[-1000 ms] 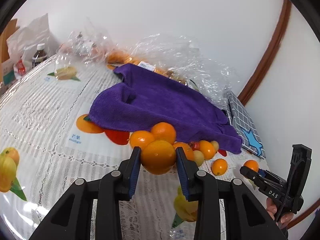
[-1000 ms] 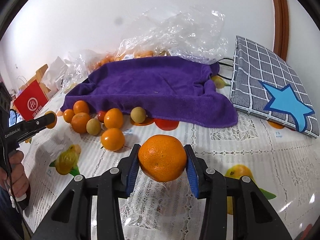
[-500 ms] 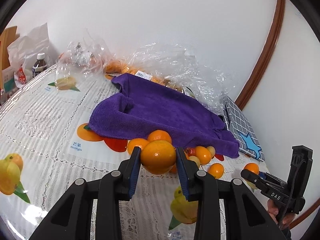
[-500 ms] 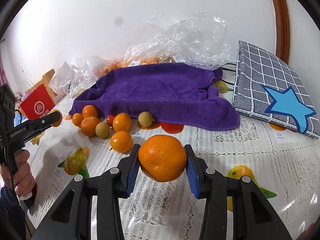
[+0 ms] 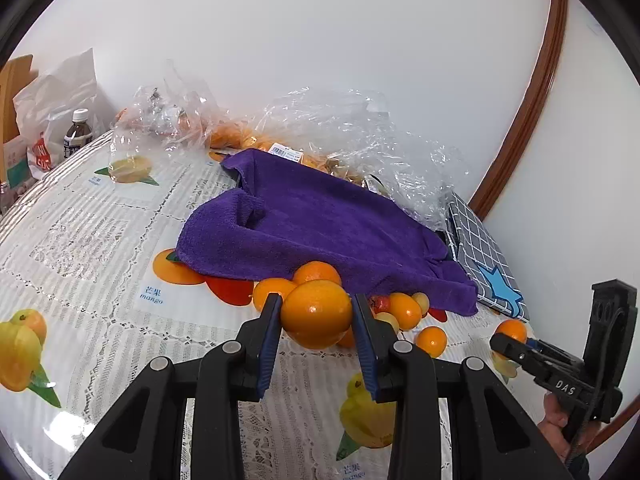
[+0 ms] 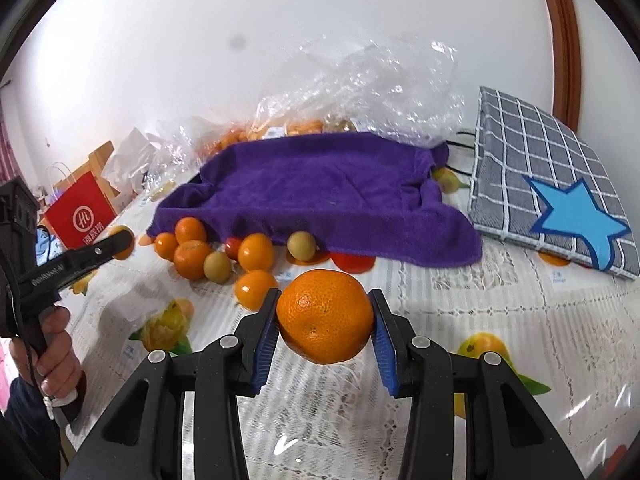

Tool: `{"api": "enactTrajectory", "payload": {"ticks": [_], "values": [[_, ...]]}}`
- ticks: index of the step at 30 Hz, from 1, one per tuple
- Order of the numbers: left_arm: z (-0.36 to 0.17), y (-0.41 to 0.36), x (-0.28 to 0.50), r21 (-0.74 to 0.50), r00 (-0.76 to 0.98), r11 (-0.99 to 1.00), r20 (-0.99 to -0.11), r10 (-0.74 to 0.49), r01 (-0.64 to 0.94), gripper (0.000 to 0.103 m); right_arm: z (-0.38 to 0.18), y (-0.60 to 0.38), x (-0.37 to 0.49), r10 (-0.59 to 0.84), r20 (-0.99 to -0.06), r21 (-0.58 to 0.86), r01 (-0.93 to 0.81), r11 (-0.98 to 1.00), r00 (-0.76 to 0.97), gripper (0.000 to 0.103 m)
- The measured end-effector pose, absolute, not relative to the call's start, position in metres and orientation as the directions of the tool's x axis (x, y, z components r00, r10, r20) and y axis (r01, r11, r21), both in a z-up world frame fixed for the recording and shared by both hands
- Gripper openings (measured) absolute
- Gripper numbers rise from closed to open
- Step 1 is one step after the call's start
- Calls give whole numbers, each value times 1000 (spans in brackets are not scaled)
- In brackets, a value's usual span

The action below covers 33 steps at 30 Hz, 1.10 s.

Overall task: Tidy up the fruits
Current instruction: 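Carry the right gripper's orange over the purple towel while the left gripper carries its orange there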

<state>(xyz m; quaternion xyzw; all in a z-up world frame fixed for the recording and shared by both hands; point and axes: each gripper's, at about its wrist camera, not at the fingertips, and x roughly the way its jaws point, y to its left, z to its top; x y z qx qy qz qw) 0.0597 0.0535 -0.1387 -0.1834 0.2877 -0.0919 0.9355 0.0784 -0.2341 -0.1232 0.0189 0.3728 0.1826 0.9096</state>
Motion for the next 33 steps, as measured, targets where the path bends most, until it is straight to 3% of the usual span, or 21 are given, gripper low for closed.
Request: {"api": "enactTrajectory", "payload": {"ticks": [11,18,33], "values": [[-132,61,61,-410,835,911,-488,-255,39,33,-94,-225,78,373,-621,150,-362,920,690,43],[-99,64,80,-397,856,916,-457,-243,49,33,-80,-223,94,379,-600,148,-368,918,705,43],[-64,53,153,-352,847,935,-486,-217,37,33,-59,-219,165,369,-589,149,-353,924,719,43]]}}
